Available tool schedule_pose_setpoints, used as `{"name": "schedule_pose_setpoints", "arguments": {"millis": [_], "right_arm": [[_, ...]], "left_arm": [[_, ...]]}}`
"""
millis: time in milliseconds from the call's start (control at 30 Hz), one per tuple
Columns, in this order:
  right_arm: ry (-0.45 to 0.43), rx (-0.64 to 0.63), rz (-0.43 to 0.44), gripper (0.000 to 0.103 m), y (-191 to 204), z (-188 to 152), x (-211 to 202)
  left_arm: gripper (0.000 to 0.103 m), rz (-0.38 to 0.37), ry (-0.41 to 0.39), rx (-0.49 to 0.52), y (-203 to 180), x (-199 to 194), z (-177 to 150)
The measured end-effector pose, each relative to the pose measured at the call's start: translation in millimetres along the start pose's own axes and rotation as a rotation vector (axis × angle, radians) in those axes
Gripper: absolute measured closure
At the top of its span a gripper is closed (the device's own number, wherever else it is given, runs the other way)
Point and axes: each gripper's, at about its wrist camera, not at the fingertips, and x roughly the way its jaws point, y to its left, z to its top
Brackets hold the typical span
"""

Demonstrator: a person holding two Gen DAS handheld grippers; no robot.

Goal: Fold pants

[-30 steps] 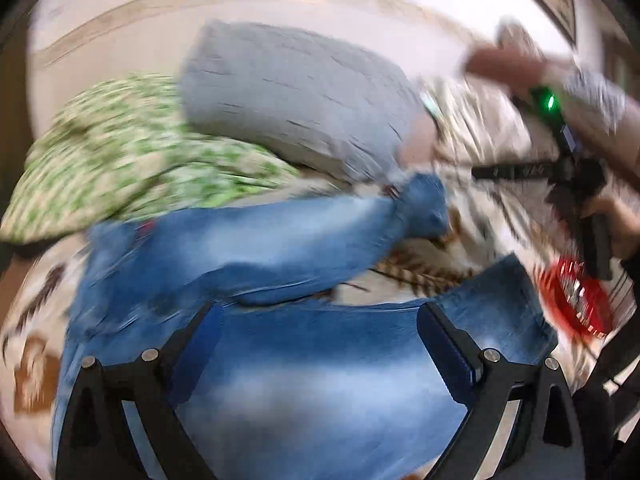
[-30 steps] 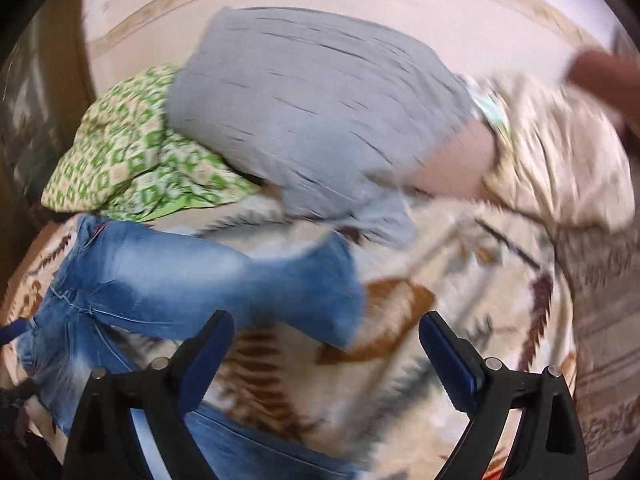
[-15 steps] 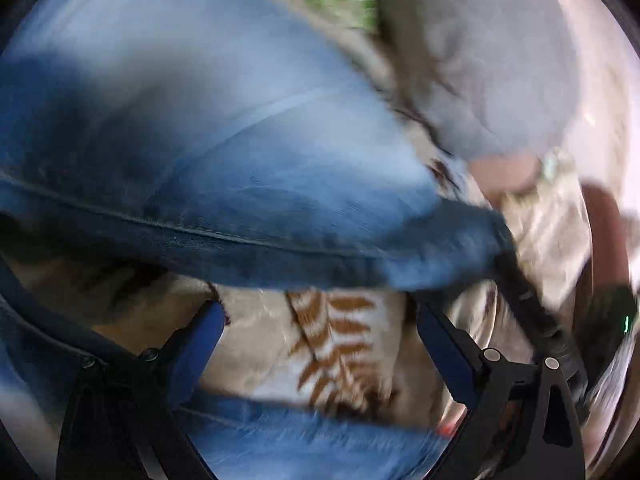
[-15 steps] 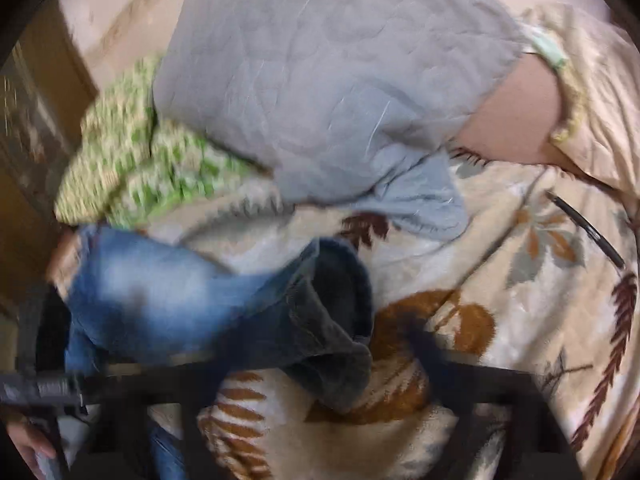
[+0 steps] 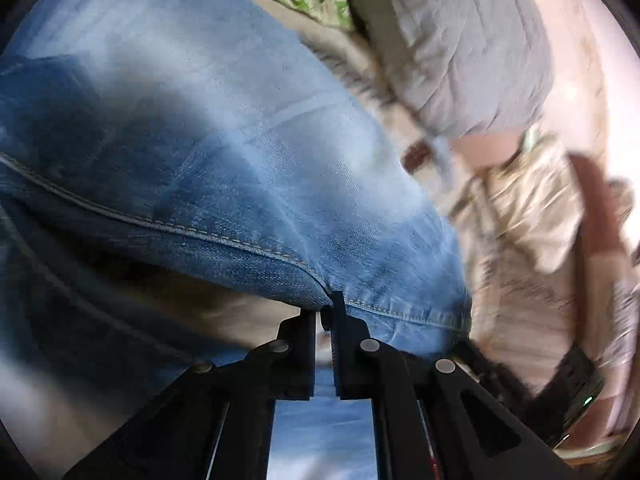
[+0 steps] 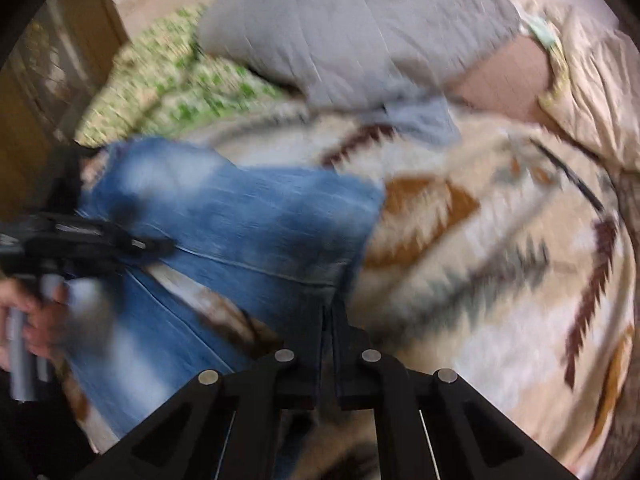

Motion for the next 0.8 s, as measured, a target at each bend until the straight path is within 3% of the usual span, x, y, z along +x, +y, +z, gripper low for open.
{"name": "schedule_pose_setpoints", "arguments": {"millis": [67, 100, 133, 167, 200, 233, 267, 333, 367, 400, 500, 633, 800], "right_arm": [[0.028, 0.064, -0.051, 0.098, -10, -5, 12], [0.04, 0.13, -0.029, 0.098, -19, -8, 14], [0.036, 0.187, 0.008, 0.098, -26, -12, 12], [0.007, 0.229, 0.045, 0.097, -33, -16, 5], [-0.013, 0.247, 0.062, 0.094, -36, -17, 0], [-0.035, 0.269, 0.075, 0.092, -41, -20, -6], [-0.048, 0.285, 0.082, 0.085, -44, -20, -9], [-0.073, 0.32, 0.119, 0.056, -47, -24, -15], [-0.091, 0.337, 0.144, 0.021, -47, -26, -18], [-0.12, 0.352, 0.161, 0.011, -45, -28, -23], [-0.18, 0.342, 0.193, 0.011, -34, -25, -36], [-0.192, 0.287, 0.176, 0.011, -18, -14, -37], [-0.14, 0.293, 0.182, 0.011, -10, -1, -2]], "left_arm": [[0.092, 0.052, 0.054, 0.009, 2, 7, -1], [0.08, 0.047, 0.073, 0.01, 1, 6, -3], [0.058, 0.04, 0.081, 0.028, 0, -1, -5], [0.042, 0.04, 0.063, 0.072, -9, -11, -9], [0.015, 0.047, 0.031, 0.12, -20, -22, -12], [0.008, 0.061, -0.012, 0.175, -32, -33, -11], [0.008, 0.077, -0.052, 0.247, -49, -42, -11], [0.007, 0.087, -0.077, 0.372, -80, -47, 1], [0.006, 0.09, -0.066, 0.432, -98, -44, 7], [0.006, 0.099, -0.039, 0.487, -114, -39, 14], [0.006, 0.149, -0.009, 0.625, -145, -20, 35], [0.006, 0.255, 0.039, 0.807, -175, 9, 50], [0.006, 0.264, 0.112, 0.836, -188, 38, 77]]}}
